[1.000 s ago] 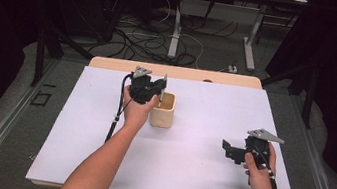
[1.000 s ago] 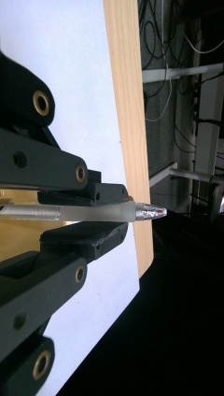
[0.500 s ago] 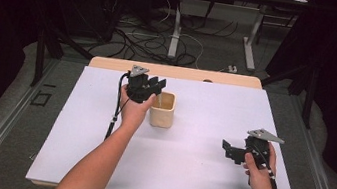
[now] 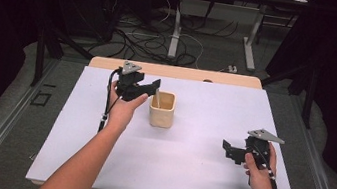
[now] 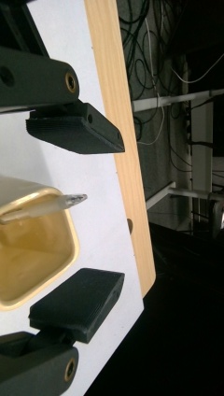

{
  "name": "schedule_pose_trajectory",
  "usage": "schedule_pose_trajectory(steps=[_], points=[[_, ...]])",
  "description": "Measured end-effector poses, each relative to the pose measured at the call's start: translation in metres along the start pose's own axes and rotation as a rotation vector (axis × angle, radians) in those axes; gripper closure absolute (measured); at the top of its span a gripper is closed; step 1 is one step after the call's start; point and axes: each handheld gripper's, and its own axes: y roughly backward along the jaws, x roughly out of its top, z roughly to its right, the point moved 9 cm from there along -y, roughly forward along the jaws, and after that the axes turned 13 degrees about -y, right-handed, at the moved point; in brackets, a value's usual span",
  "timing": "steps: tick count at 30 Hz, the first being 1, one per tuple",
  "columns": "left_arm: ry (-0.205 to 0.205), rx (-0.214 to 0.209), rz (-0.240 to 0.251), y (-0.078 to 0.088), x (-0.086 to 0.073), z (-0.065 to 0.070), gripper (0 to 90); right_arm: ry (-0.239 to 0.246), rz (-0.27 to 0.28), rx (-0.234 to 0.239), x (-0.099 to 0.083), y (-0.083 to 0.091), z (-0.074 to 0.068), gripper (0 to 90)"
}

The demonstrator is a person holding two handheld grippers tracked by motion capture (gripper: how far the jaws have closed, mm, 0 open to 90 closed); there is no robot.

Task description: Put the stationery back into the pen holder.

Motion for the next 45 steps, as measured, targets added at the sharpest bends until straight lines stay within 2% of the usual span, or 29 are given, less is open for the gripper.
schedule_pose_trajectory(steps=[4, 7, 9, 12, 15, 19, 23, 26, 28, 34, 37, 41, 45], points=[[0.047, -0.032, 0.011, 0.015, 0.001, 0.001, 30.2, 0.002, 0.001, -0.001, 0.0, 0.0, 0.0, 0.0], [0.046, -0.037, 0.013, 0.025, -0.001, 0.0, 24.7, -0.003, 0.002, -0.003, 0.0, 0.001, 0.0, 0.0], [0.03, -0.026, 0.009, 0.032, -0.004, -0.002, 20.0, -0.004, 0.002, -0.003, 0.0, 0.001, 0.0, 0.0], [0.036, -0.031, 0.003, 0.044, -0.01, -0.004, 15.8, 0.004, 0.003, -0.003, 0.001, 0.002, 0.001, 0.0], [0.044, -0.01, 0.0, 0.058, -0.024, -0.008, 10.6, 0.0, 0.002, 0.0, 0.001, 0.002, 0.0, 0.0], [0.056, -0.016, -0.025, 0.071, -0.051, -0.014, 6.3, -0.002, 0.011, -0.001, 0.003, 0.002, 0.001, 0.0], [0.023, 0.01, -0.045, 0.081, -0.071, -0.022, 0.5, -0.011, 0.013, -0.005, 0.004, 0.003, 0.003, 0.0], [-0.009, 0.031, -0.06, 0.089, -0.084, -0.028, 0.2, -0.013, 0.018, -0.007, 0.005, 0.004, 0.004, 0.0], [-0.011, 0.035, -0.055, 0.093, -0.092, -0.031, 0.2, -0.017, 0.018, -0.009, 0.005, 0.004, 0.005, 0.0], [-0.039, 0.054, -0.068, 0.101, -0.115, -0.039, 0.2, -0.017, 0.012, -0.009, 0.005, 0.004, 0.004, 0.0], [-0.035, 0.049, -0.081, 0.102, -0.126, -0.04, 0.2, -0.016, 0.017, -0.01, 0.005, 0.004, 0.006, 0.0], [-0.049, 0.075, -0.108, 0.101, -0.139, -0.046, 0.3, -0.02, 0.007, -0.011, 0.004, 0.003, 0.005, 0.0], [-0.037, 0.087, -0.13, 0.098, -0.151, -0.052, 0.5, -0.003, 0.002, -0.006, 0.003, 0.001, 0.005, 0.0]])
